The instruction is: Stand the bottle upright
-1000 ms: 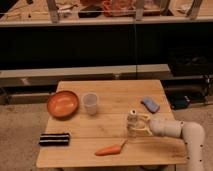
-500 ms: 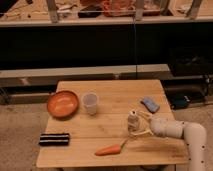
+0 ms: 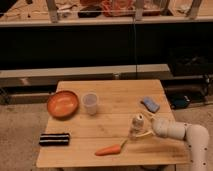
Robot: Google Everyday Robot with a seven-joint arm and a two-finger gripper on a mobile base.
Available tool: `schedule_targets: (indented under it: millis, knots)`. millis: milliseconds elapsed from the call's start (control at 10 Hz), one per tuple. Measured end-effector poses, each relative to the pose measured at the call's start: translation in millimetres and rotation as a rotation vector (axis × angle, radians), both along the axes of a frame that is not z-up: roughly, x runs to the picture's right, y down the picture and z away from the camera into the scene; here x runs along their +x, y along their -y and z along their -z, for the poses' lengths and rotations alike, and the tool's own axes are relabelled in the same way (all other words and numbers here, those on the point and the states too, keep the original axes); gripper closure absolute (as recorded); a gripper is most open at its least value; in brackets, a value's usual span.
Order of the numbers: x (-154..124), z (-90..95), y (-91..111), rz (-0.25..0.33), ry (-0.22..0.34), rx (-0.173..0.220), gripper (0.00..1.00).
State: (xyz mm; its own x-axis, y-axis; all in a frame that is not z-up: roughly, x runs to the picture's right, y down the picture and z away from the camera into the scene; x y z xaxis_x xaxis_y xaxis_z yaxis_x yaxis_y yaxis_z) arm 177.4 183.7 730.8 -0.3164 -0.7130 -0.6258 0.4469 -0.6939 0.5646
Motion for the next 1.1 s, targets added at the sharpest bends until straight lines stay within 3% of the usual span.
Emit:
schedule_targets:
  millis: [700, 1100]
  knots:
    - [0, 4.6, 0, 0.057, -0.021, -0.005, 0.2]
    - [15, 12.3, -2, 0.114, -0.051, -0.011, 0.2]
